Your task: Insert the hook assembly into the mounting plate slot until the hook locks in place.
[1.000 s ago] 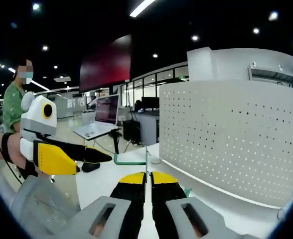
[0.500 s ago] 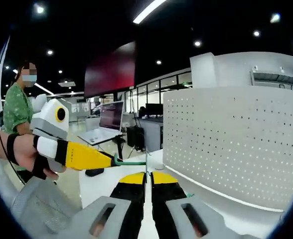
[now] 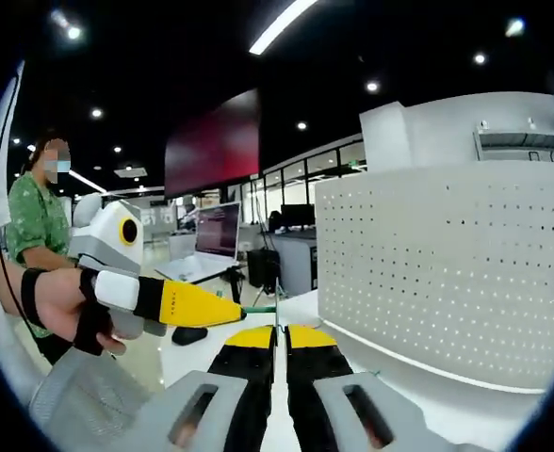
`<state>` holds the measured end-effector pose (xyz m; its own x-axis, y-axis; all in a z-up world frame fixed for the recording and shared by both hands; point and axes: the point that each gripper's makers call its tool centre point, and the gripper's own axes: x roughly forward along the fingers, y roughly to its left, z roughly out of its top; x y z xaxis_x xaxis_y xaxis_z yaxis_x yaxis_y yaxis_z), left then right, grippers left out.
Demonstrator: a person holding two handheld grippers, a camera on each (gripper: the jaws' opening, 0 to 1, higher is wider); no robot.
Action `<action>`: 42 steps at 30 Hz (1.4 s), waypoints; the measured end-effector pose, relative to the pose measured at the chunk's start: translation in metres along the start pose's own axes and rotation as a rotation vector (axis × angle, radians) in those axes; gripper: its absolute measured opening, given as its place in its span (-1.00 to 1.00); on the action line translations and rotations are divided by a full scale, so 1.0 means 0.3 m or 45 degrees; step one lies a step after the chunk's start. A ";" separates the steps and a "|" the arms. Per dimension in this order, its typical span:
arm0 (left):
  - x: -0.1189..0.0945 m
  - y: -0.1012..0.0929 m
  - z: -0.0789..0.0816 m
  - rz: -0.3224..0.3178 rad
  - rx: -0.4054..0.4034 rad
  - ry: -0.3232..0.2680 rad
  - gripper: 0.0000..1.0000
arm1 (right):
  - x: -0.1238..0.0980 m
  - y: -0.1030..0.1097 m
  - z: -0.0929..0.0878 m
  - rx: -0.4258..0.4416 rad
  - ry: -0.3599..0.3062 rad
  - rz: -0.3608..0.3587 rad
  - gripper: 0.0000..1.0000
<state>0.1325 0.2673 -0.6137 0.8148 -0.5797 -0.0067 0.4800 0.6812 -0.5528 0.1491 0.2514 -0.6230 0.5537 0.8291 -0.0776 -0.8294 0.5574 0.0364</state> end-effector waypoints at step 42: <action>0.028 0.034 0.074 0.063 0.198 -0.077 -0.94 | -0.049 -0.038 0.020 -0.045 0.014 -0.042 -0.75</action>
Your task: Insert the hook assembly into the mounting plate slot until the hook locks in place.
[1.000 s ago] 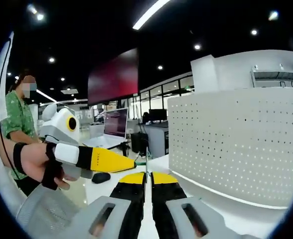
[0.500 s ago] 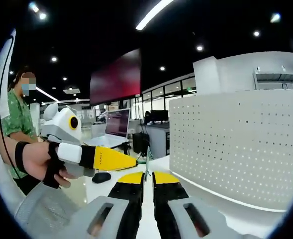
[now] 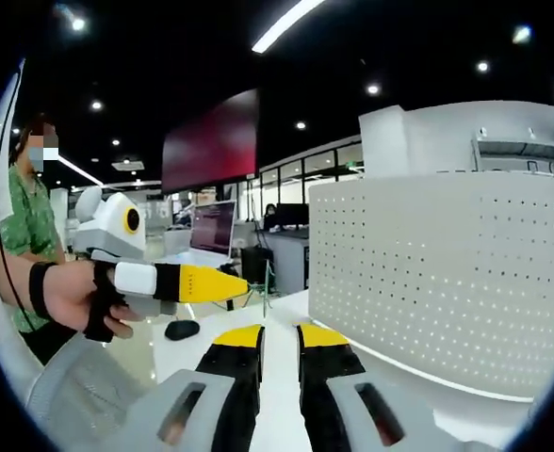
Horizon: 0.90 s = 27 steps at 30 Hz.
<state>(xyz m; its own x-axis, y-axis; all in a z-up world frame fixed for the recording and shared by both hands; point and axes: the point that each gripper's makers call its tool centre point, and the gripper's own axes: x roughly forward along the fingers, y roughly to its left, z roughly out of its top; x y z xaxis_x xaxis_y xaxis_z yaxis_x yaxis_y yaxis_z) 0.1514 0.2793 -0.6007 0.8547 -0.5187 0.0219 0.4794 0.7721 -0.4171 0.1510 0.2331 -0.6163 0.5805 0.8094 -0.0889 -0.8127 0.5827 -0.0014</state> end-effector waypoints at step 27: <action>0.059 0.079 0.109 0.153 0.311 -0.072 -0.94 | -0.203 -0.128 -0.081 -0.013 0.081 -0.234 -0.20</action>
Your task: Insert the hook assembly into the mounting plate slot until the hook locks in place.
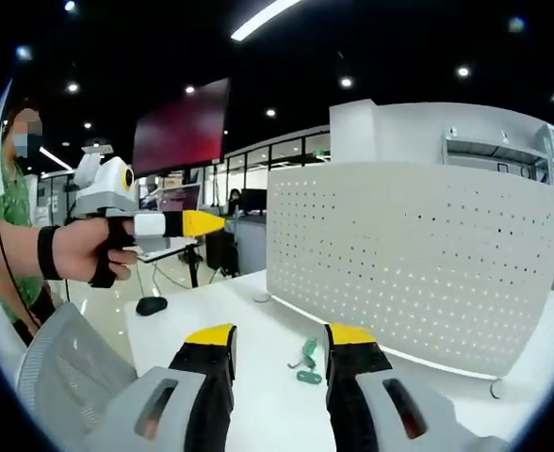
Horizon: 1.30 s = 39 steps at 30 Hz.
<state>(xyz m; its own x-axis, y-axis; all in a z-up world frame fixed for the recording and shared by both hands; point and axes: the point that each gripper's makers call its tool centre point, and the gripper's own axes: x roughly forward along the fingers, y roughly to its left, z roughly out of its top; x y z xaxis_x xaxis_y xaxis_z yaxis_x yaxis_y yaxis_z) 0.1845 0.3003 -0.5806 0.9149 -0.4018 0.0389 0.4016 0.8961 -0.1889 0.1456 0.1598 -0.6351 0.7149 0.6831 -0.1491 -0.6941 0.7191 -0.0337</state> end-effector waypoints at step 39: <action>0.217 0.173 0.127 0.168 0.240 -0.076 -0.94 | -0.049 0.008 -0.063 0.033 0.032 -0.001 -0.15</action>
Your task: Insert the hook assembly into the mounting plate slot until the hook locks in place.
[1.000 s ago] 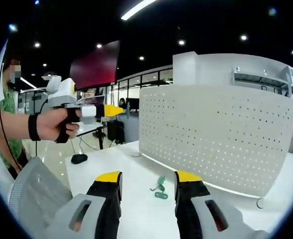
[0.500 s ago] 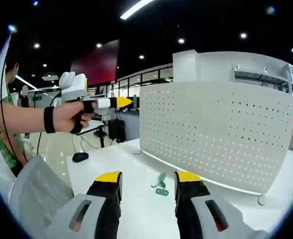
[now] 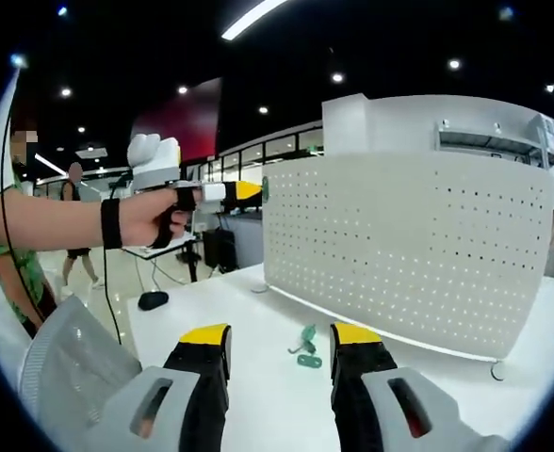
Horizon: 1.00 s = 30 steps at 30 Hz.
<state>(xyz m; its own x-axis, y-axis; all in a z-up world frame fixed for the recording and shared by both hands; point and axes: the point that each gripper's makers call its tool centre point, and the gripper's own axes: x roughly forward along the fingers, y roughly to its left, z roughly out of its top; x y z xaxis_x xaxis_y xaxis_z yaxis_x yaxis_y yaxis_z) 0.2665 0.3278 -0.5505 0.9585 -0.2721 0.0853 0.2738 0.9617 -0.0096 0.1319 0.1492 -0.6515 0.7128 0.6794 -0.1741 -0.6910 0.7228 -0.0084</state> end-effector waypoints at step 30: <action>0.175 0.101 0.095 0.119 0.163 -0.011 -0.94 | -0.005 -0.025 -0.009 0.051 -0.023 -0.049 -0.14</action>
<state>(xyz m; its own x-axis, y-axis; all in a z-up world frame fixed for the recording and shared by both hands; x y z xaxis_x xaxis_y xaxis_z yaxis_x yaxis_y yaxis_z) 0.3229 0.3436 -0.5178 0.9785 -0.1814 0.0983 0.1706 0.9793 0.1091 0.1357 0.1424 -0.6539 0.7412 0.6527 -0.1568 -0.6577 0.7529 0.0247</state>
